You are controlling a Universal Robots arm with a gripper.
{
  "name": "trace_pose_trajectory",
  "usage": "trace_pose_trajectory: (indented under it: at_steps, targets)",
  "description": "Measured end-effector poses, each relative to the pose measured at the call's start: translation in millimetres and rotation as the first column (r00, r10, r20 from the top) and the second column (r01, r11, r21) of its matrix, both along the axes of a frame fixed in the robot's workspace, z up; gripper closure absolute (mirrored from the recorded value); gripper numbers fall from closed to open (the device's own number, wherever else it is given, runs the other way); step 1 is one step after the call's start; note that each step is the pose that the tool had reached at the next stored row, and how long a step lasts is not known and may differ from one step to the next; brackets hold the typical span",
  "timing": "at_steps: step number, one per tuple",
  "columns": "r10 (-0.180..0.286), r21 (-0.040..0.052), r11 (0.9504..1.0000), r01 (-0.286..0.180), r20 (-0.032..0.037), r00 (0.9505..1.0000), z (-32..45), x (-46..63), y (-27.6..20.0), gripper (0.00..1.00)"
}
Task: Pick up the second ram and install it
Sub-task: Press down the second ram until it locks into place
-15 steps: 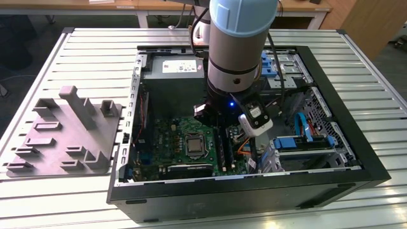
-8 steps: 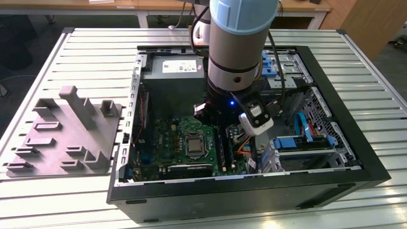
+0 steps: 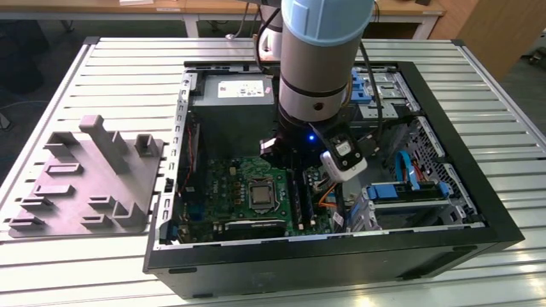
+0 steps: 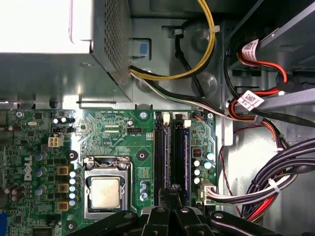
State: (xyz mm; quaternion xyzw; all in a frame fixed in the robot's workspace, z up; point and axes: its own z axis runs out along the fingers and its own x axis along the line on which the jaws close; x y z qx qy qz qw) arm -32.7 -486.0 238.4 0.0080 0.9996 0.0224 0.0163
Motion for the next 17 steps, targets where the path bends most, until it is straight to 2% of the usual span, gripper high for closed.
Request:
trace_pose_trajectory:
  at_steps: [4,11,17]
  targets:
    - [-0.001,0.0012,1.0000,0.001,0.0003,1.0000,-0.8,-1.0,3.3,0.90]
    - [-0.003,0.0022,1.0000,0.003,0.0004,1.0000,-1.9,-2.1,12.0,0.90]
    - [-0.004,0.0022,1.0000,0.004,0.0004,1.0000,-2.9,-2.1,23.5,0.90]
